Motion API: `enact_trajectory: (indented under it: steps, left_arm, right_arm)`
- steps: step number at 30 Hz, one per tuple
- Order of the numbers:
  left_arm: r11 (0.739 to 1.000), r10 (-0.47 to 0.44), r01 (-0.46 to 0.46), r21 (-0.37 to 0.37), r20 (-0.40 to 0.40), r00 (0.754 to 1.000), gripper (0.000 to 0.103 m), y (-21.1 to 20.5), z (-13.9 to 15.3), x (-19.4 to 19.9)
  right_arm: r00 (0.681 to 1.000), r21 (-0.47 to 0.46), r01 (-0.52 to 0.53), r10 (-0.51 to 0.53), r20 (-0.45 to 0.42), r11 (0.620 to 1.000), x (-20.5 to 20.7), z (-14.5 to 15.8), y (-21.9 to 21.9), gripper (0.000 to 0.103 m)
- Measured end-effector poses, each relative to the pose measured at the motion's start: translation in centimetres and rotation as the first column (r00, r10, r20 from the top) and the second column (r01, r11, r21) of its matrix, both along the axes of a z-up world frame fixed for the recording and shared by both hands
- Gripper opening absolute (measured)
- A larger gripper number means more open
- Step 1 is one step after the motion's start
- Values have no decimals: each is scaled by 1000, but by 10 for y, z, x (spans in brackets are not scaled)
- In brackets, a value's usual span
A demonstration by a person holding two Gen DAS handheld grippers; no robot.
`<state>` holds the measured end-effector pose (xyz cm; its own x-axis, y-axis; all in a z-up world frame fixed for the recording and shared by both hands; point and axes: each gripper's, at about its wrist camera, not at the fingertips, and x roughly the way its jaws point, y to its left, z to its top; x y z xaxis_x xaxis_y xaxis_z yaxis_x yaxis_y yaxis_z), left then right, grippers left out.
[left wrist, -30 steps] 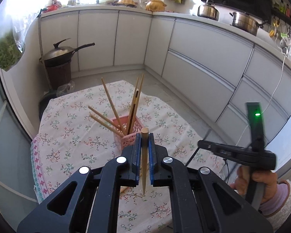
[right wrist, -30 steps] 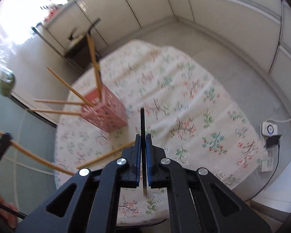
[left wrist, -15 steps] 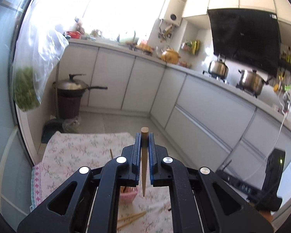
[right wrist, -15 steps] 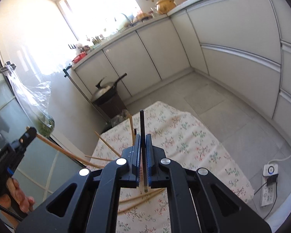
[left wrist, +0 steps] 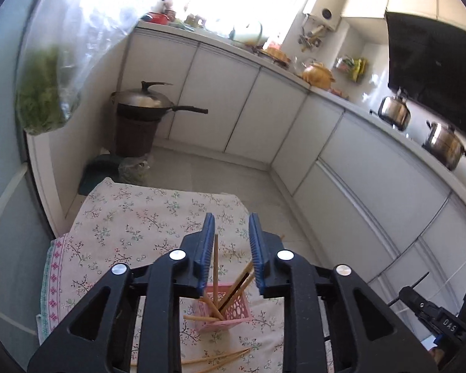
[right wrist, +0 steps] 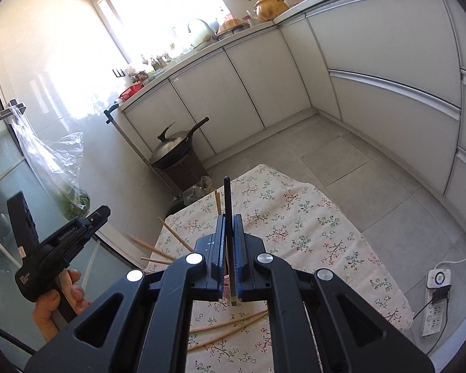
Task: Organize utensils
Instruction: 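Lower both chopsticks into the pink basket and open both grippers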
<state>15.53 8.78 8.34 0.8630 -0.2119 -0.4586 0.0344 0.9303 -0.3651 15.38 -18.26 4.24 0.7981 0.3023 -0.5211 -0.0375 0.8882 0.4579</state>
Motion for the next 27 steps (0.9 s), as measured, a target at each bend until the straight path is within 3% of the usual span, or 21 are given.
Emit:
enact_trajectory:
  steps: [5, 14, 21, 25, 27]
  left_arm:
    - [998, 58, -57, -20, 61, 996, 38, 18, 19, -22]
    - [999, 39, -38, -38, 32, 999, 39, 22, 23, -16]
    - [1000, 13, -13, -17, 15, 1000, 40, 18, 20, -10]
    - [1000, 7, -7, -8, 13, 1000, 41, 16, 19, -9]
    - [1000, 5, -5, -10, 21, 1000, 42, 15, 20, -11]
  right_arm:
    - [1000, 15, 11, -11, 7, 1000, 12, 10, 1, 5]
    - [1000, -52, 10, -9, 22, 999, 60, 29, 38, 5]
    - [1000, -100, -14, 12, -12, 995, 97, 7, 78, 5]
    - [999, -74, -41, 39, -30, 996, 110, -4, 86, 9]
    - [999, -63, -31, 30, -16, 998, 106, -1, 84, 17]
